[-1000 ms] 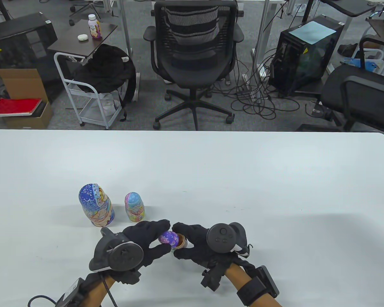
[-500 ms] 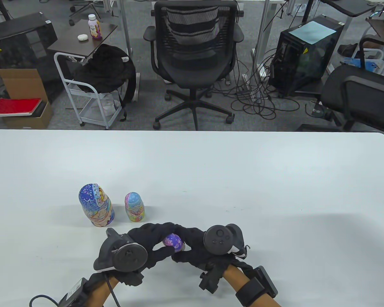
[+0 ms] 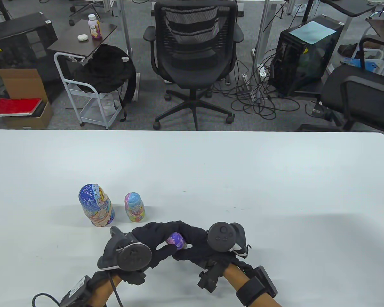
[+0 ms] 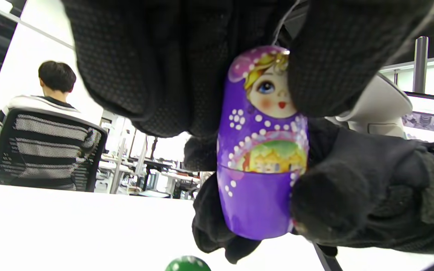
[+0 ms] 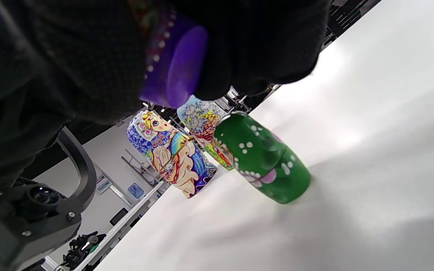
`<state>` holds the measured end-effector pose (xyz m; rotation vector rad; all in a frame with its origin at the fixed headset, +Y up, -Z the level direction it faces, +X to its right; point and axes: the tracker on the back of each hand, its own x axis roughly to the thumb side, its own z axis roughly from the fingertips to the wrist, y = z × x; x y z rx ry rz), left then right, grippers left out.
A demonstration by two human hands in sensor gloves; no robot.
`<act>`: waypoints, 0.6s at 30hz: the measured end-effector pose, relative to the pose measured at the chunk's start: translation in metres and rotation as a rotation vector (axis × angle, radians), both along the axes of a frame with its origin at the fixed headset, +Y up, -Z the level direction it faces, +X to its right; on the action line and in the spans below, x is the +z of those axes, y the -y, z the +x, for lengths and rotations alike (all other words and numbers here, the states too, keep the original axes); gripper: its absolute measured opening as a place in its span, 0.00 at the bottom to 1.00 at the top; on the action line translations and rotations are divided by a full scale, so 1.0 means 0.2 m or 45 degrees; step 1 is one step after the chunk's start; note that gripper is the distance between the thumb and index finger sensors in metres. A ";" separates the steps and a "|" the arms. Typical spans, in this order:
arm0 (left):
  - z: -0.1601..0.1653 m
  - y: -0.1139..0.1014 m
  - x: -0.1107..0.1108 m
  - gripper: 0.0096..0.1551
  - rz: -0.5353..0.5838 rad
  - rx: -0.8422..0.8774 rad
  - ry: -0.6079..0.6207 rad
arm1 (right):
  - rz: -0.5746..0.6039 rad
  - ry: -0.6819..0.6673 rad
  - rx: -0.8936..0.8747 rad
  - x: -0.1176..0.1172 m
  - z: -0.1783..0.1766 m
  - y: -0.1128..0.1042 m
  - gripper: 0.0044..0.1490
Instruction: Separate nested Russian dolls into individual dolls
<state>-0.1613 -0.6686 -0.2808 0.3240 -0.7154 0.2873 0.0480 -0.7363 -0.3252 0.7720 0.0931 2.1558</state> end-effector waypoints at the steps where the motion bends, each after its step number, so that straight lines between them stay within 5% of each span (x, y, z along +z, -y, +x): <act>1: -0.01 -0.01 -0.01 0.38 0.007 -0.001 -0.006 | 0.006 0.003 0.011 0.00 0.01 -0.01 0.58; 9: -0.07 -0.10 -0.11 0.38 0.008 -0.011 -0.129 | 0.060 0.125 0.052 -0.07 0.14 -0.02 0.57; 14: -0.06 -0.11 -0.29 0.38 -0.181 -0.105 -0.225 | -0.040 0.197 -0.011 -0.14 0.25 0.00 0.55; 18: -0.03 -0.11 -0.41 0.38 -0.200 -0.257 -0.332 | -0.065 0.238 0.026 -0.17 0.30 0.04 0.54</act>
